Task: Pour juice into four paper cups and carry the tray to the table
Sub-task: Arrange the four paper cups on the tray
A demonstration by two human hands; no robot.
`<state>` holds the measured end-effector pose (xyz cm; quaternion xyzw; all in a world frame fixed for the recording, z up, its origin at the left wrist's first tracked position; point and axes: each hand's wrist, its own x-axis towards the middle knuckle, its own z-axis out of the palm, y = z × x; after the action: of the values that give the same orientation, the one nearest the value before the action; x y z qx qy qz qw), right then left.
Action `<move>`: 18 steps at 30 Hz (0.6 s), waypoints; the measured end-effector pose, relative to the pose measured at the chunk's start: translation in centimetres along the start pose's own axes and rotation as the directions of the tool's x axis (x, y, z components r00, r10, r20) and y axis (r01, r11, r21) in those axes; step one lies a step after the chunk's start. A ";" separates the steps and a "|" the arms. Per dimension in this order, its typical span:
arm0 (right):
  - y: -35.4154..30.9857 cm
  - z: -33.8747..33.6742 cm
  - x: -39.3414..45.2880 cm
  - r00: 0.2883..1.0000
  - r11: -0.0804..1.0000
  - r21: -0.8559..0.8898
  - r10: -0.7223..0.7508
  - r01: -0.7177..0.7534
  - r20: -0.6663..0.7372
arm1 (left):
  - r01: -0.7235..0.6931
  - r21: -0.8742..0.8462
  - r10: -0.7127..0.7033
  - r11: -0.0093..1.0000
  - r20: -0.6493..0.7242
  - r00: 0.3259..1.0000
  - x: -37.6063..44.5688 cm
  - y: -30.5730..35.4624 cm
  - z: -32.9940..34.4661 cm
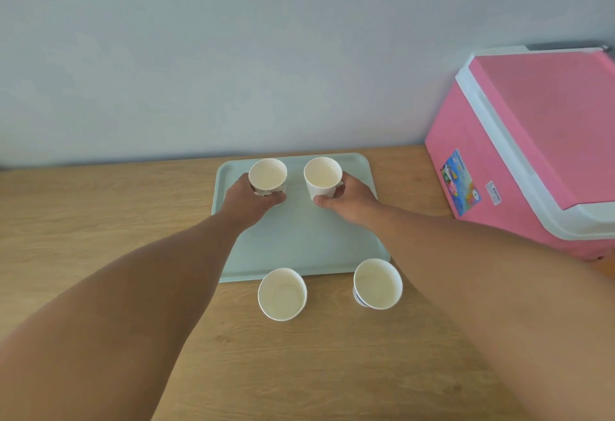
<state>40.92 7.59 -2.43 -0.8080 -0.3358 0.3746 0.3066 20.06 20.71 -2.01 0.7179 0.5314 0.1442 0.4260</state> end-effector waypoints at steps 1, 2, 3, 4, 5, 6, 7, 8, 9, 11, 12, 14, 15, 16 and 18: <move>-0.1 0.0 0.0 1.000 1.000 -0.006 0.000 0.000 -0.001 | 0.003 0.001 -0.003 1.000 -0.002 1.000 0.0 0.0 0.0; -0.1 0.1 0.0 1.000 1.000 -0.013 0.000 0.000 0.000 | 0.008 0.004 -0.008 1.000 -0.002 1.000 0.0 0.0 0.0; -0.1 0.1 0.0 1.000 1.000 -0.020 0.003 -0.003 0.003 | 0.014 0.008 -0.014 1.000 -0.002 1.000 0.0 -0.1 0.0; -0.1 0.0 -0.1 1.000 1.000 -0.028 0.007 -0.006 0.004 | 0.021 0.010 -0.021 1.000 0.002 1.000 0.0 -0.2 0.0; -0.1 0.0 -0.1 1.000 0.999 -0.035 0.011 -0.010 0.005 | 0.029 0.016 -0.029 0.999 0.007 1.000 -0.1 -0.3 0.0; 0.0 -0.1 -0.2 1.000 0.999 -0.043 0.014 -0.014 0.004 | 0.040 0.028 -0.041 0.999 0.013 0.999 -0.3 -0.4 -0.1; 0.0 -0.2 -0.3 1.000 0.998 -0.054 0.019 -0.019 0.004 | 0.052 0.045 -0.053 0.998 0.018 0.998 -0.5 -0.6 -0.2; 0.1 -0.3 -0.4 1.000 0.998 -0.065 0.022 -0.022 0.003 | 0.066 0.062 -0.067 0.996 0.019 0.998 -0.8 -0.7 -0.4; 0.1 -0.5 -0.6 1.000 0.997 -0.073 0.027 -0.026 0.005 | 0.080 0.075 -0.082 0.994 0.019 0.996 -1.2 -0.8 -0.6; 0.3 -1.0 -0.9 0.999 0.995 -0.087 0.039 -0.038 0.014 | 0.101 0.083 -0.102 0.991 0.008 0.995 -1.9 -1.1 -1.1; 0.4 -1.2 -1.1 0.999 0.994 -0.097 0.042 -0.040 0.017 | 0.110 0.089 -0.110 0.990 -0.004 0.994 -2.3 -1.3 -1.5; 0.8 -1.8 -1.4 0.999 0.992 -0.117 0.041 -0.038 0.018 | 0.126 0.098 -0.124 0.987 -0.027 0.992 -3.3 -1.5 -2.1; 0.9 -2.0 -1.7 0.999 0.992 -0.124 0.040 -0.037 0.018 | 0.134 0.096 -0.131 0.986 -0.036 0.991 -3.9 -1.8 -2.4; 1.0 -2.4 -1.9 0.999 0.991 -0.130 0.037 -0.034 0.018 | 0.140 0.093 -0.136 0.986 -0.045 0.990 -4.5 -1.9 -2.6; 1.1 -2.9 -2.6 0.999 0.990 -0.137 0.031 -0.028 0.022 | 0.148 0.101 -0.142 0.984 -0.069 0.987 -6.0 -2.2 -3.1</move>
<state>42.35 4.20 -0.62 -0.8273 -0.3524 0.3651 0.2411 14.27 16.99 -0.34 0.6941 0.6021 0.1064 0.3801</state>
